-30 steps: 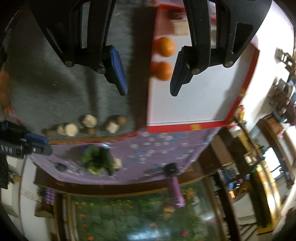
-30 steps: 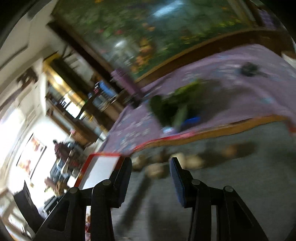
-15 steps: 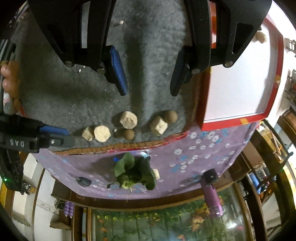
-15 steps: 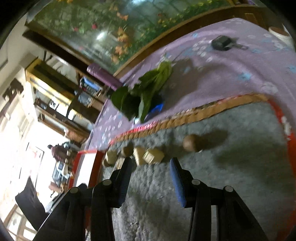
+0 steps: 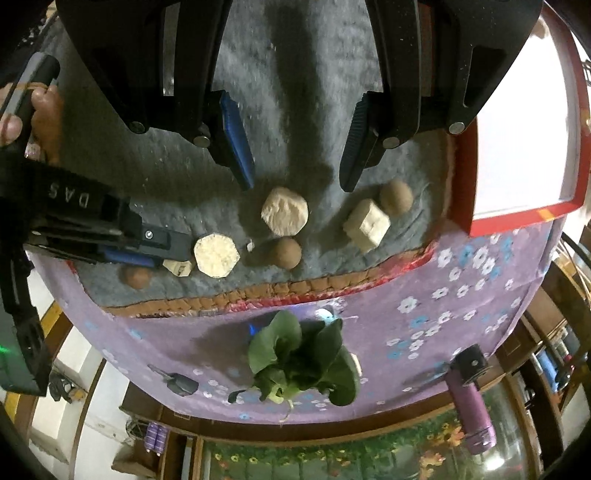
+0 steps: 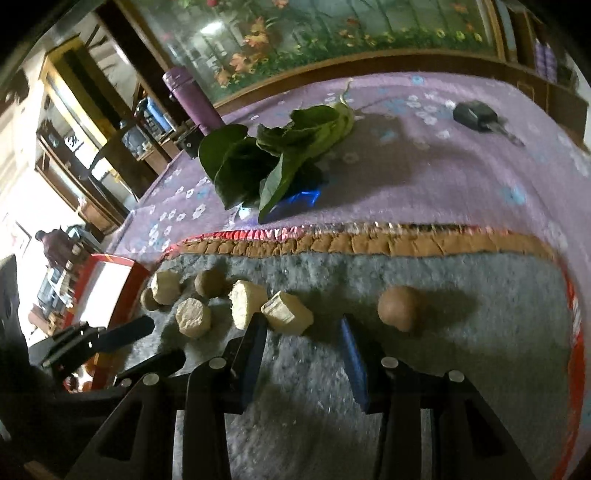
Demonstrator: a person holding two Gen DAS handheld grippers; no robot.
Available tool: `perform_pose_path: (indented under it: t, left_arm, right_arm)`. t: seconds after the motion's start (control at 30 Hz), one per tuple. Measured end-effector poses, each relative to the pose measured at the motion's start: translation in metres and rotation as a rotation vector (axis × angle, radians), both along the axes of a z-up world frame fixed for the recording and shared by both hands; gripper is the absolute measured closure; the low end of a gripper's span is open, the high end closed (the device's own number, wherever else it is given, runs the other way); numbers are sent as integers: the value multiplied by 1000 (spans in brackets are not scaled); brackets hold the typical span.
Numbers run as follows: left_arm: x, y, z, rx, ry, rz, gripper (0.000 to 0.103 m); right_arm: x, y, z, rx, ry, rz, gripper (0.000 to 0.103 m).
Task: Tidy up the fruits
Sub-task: 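Move both open grippers back over the remaining fruits on the mat, then grasp a rounded cream piece with the left gripper while the right gripper grasps a cream cube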
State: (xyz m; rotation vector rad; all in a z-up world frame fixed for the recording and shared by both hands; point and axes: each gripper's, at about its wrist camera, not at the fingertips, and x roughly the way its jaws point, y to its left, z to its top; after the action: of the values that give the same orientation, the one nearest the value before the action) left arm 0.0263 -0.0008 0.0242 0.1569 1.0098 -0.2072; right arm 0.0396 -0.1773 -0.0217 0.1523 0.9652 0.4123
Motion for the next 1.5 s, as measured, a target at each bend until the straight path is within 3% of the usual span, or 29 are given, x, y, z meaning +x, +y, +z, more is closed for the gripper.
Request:
perform_pose_path:
  t: [0.33,0.43,0.53,0.6,0.87,1.0,1.1,1.5]
  left_arm:
    - [18,-7,-12,16,-6,-33,56]
    - [18,-6,-12,14,-15,-42,56]
    - [18,-6,-13,18,-29,-44,62]
    - [16,-7,-12,30,-42,-51,66]
    - [9,-9,-13,34,-66,-35,72]
    - [1,-3,-6,-17,-69,-8,76]
    - [-7,0,-3,-44,-72,-5,76]
    - [10,-11,-14,16,-50,-18,71]
  right_arm:
    - [8,3,0,-39,-61,26,66]
    - [7,5,0,-71,-59,37,73]
    - [4,8,0,-101,-53,39,81]
    - [3,5,1,-74,-31,36,88]
    - [-3,-13,9,63,23,14,89]
    - [-3,-17,10,134,46,23,89]
    - [-5,-17,11,160,49,29,89]
    - [-1,-15,6,167,72,18,89]
